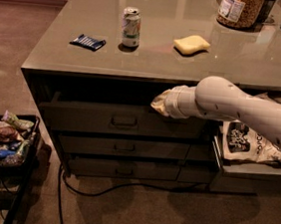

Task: Open top drawer

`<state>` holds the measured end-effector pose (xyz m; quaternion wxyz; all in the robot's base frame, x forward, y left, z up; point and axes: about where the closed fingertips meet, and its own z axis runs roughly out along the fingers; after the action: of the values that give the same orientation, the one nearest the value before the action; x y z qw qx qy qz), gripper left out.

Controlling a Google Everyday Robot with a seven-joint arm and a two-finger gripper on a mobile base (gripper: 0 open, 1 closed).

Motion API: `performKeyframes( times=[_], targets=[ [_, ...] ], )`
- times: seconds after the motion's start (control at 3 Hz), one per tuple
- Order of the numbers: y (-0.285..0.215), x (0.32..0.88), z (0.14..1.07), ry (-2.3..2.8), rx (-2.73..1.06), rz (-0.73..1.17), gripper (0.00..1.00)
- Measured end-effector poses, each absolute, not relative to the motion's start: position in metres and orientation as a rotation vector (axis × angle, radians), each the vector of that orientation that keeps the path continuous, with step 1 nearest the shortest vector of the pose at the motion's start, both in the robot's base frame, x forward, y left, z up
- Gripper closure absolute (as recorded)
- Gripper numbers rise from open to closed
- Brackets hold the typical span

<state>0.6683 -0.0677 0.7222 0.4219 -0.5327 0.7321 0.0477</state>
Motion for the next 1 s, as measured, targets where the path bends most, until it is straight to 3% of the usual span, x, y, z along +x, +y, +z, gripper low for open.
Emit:
performKeyframes(
  times=[0.33, 1.0],
  targets=[
    [-0.066, 0.67, 0.721, 1.829, -1.335, 0.116, 1.0],
    [-0.07, 0.7, 0.707, 1.779, -1.337, 0.031, 1.0]
  ],
)
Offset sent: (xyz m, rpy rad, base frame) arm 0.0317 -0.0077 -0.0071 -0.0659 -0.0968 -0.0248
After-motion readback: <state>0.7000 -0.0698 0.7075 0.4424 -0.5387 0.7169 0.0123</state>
